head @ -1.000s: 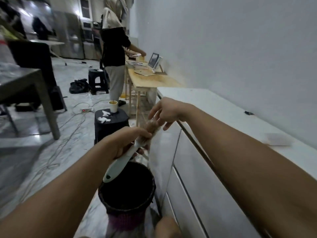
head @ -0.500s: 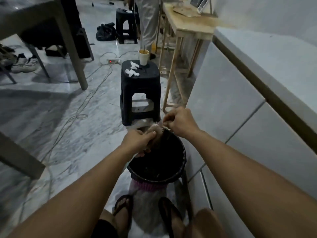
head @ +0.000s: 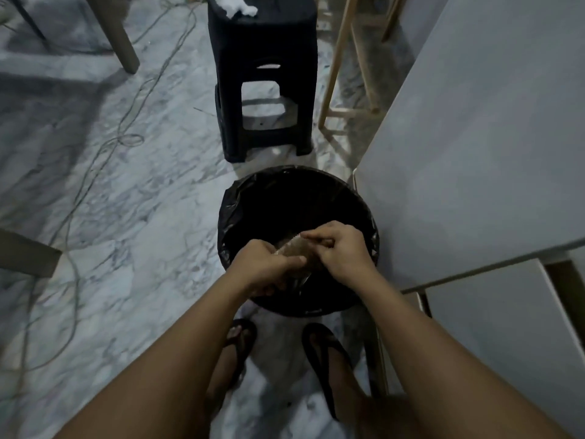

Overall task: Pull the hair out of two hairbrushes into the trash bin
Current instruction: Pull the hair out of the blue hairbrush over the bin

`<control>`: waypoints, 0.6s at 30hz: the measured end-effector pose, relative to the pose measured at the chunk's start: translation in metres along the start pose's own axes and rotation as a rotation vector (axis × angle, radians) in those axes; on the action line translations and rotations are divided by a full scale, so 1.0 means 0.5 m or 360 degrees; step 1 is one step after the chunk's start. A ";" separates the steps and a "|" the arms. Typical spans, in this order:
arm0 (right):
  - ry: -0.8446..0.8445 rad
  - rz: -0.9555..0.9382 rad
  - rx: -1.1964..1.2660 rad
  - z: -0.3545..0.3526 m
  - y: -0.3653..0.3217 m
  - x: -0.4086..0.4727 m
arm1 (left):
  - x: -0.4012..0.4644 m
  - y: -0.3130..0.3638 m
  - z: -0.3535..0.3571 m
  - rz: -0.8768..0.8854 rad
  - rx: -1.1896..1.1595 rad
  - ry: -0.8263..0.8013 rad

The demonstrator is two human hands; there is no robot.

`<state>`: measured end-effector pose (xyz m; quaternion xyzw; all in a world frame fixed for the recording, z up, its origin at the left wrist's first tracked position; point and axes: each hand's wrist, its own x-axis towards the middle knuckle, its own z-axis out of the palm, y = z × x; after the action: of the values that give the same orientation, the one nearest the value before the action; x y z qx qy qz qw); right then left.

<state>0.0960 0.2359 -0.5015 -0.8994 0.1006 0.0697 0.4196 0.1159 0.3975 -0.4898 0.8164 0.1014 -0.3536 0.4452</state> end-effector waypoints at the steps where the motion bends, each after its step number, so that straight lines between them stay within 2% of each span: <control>1: 0.0003 0.0033 0.0012 0.010 0.011 0.008 | 0.012 -0.011 0.003 -0.0024 -0.0011 -0.0038; 8: 0.0312 0.0396 0.0242 0.024 0.076 0.043 | 0.070 -0.022 -0.024 -0.0002 0.0120 0.0011; 13: 0.0455 0.0440 0.0278 0.008 0.087 0.072 | 0.090 -0.019 -0.047 0.0035 0.0413 0.0071; 15: 0.0301 0.0414 0.0220 -0.006 0.090 0.077 | 0.097 -0.022 -0.053 0.0033 0.0500 0.0125; 18: -0.0095 0.0320 0.0345 -0.012 0.058 0.069 | 0.106 -0.017 -0.048 0.0037 0.0559 0.0134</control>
<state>0.1227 0.2087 -0.5263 -0.8317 0.1847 0.1269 0.5079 0.1624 0.4138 -0.5221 0.8967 0.0473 -0.3263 0.2952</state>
